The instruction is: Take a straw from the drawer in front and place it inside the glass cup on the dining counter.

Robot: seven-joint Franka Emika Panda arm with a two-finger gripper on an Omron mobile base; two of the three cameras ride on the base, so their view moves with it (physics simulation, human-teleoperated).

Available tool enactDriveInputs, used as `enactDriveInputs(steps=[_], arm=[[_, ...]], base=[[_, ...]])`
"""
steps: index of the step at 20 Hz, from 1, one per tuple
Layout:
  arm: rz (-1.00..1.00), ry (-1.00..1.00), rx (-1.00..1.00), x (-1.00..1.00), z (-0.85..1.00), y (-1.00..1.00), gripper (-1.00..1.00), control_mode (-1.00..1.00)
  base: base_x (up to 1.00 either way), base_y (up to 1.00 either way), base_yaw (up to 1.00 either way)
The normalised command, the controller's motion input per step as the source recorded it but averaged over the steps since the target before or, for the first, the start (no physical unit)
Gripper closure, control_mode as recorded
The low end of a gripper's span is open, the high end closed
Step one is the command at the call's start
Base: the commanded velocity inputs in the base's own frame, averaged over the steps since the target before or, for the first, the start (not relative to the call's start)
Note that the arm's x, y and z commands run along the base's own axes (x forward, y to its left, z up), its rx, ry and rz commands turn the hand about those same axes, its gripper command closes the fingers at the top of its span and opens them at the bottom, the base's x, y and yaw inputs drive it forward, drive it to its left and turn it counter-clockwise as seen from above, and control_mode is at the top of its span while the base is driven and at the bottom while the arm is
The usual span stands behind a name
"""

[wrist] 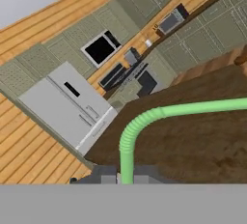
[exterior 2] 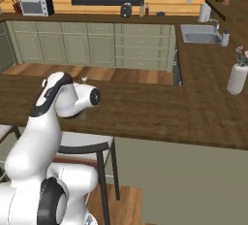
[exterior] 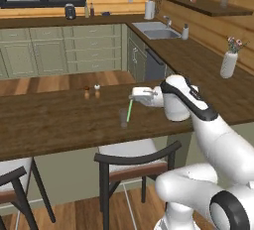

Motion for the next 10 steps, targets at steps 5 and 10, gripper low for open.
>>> enactDriveInputs(steps=[5, 10], arm=[[0.22, -0.03, 0.00, 0.32, 0.00, -0.25, 1.00, -1.00], [0.20, -0.11, 0.00, 0.29, -0.05, -0.16, 1.00, -1.00]], base=[[0.00, 0.00, 0.00], [0.00, 0.00, 0.00]])
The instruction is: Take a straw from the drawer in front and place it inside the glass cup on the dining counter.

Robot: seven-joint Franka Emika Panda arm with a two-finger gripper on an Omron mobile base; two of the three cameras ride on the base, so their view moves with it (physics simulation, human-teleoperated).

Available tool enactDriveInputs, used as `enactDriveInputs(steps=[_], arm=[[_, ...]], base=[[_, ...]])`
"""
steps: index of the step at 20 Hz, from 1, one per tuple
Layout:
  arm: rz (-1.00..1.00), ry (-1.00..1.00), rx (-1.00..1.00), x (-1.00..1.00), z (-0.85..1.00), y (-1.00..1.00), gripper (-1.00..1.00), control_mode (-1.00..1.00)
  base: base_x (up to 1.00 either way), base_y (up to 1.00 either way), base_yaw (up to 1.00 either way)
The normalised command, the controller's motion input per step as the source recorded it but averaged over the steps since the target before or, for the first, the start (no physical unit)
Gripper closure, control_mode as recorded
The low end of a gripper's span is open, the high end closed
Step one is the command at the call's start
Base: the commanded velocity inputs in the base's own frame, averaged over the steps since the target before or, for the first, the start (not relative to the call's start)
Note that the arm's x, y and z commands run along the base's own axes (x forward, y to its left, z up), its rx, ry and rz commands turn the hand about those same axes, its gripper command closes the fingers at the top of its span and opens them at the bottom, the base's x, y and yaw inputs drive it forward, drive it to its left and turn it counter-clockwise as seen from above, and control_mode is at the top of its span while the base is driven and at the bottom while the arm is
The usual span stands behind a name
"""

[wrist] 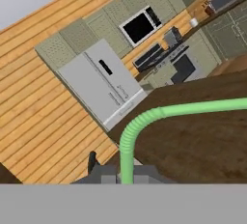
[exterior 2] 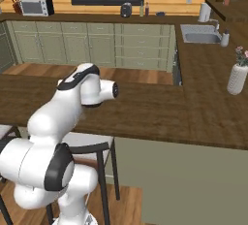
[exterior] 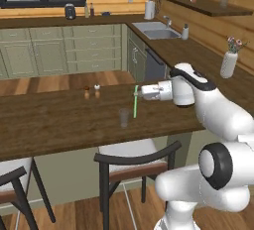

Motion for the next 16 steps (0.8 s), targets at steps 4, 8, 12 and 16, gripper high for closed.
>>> enactDriveInputs(steps=[4, 8, 12, 16], arm=[[0.18, -0.15, 0.00, 0.41, -0.09, -0.05, 1.00, -1.00], [0.07, -0.21, 0.00, 0.49, -0.16, 0.01, 1.00, -1.00], [0.00, -0.15, 0.00, 0.55, -0.16, 0.01, 1.00, -1.00], [0.00, -0.05, 0.00, 0.49, -0.25, 0.12, 1.00, -1.00]], base=[[0.00, 0.00, 0.00], [0.00, 0.00, 0.00], [0.00, 0.00, 0.00], [0.00, 0.00, 0.00]])
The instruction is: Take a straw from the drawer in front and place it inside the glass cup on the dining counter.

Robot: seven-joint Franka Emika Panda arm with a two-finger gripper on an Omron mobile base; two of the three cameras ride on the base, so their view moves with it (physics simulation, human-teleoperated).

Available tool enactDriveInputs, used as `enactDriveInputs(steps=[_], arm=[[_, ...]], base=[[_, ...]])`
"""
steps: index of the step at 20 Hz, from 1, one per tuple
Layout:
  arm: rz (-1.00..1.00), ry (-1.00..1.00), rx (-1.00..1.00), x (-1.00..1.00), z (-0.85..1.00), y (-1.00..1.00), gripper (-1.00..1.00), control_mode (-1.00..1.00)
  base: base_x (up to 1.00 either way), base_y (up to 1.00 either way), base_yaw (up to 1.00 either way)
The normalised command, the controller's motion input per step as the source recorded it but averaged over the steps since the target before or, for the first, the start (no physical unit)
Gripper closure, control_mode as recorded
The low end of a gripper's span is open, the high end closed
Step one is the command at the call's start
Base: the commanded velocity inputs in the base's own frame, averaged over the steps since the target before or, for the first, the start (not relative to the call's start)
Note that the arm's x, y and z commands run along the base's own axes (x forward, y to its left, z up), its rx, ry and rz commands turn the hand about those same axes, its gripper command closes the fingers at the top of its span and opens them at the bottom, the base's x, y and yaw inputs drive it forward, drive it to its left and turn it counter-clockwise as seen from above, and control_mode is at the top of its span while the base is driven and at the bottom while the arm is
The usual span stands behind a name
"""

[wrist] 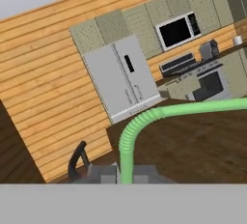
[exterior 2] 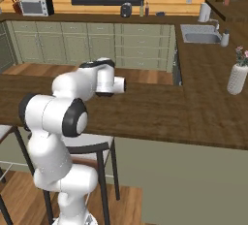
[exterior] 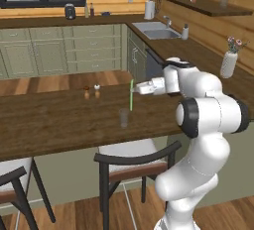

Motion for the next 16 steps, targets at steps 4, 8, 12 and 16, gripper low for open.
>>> enactDriveInputs(steps=[4, 8, 12, 16], arm=[[-0.02, 0.00, -0.02, 0.30, -0.30, 0.26, 1.00, -1.00], [0.00, 0.00, -0.03, 0.31, -0.27, 0.04, 1.00, -1.00], [0.00, 0.00, -0.01, 0.44, -0.12, -0.04, 1.00, -1.00], [0.00, 0.00, -0.02, 0.42, -0.20, -0.01, 1.00, -1.00]], base=[[0.00, 0.00, 0.00], [0.00, 0.00, 0.00], [0.00, 0.00, 0.00], [0.00, 0.00, 0.00]])
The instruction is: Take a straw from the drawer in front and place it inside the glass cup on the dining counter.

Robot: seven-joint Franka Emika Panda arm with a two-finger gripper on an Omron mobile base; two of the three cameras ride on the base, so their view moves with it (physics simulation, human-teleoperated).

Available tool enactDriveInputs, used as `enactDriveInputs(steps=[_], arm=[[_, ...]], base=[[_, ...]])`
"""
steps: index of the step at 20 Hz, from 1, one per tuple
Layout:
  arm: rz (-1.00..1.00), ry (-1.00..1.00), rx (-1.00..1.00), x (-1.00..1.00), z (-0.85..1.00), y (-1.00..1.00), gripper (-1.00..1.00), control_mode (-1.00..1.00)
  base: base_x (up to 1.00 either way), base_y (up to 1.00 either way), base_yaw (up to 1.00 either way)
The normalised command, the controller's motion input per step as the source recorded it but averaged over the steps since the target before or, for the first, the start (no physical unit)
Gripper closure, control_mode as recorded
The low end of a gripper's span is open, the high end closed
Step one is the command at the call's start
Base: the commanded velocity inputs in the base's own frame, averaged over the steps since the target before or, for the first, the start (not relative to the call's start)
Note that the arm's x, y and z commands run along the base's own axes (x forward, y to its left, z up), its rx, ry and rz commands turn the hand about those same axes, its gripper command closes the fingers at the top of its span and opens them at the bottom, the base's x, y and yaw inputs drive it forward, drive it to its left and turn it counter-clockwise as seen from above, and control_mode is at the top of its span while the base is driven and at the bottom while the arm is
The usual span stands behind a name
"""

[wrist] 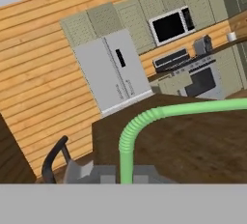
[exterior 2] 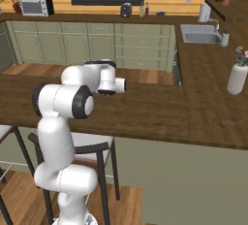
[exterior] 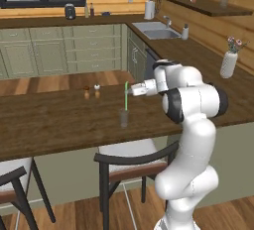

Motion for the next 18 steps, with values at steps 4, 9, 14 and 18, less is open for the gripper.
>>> enactDriveInputs(steps=[4, 9, 14, 18], arm=[[0.00, 0.00, -0.06, 0.36, -0.35, 0.00, 1.00, -1.00], [0.00, 0.00, -0.05, 0.19, -0.27, 0.00, 1.00, -1.00], [0.00, 0.00, -0.03, 0.00, -0.19, 0.03, 1.00, -1.00], [0.00, 0.00, -0.02, -0.13, -0.07, 0.09, 1.00, -1.00]], base=[[0.00, 0.00, 0.00], [0.00, 0.00, 0.00], [0.00, 0.00, 0.00], [0.00, 0.00, 0.00]])
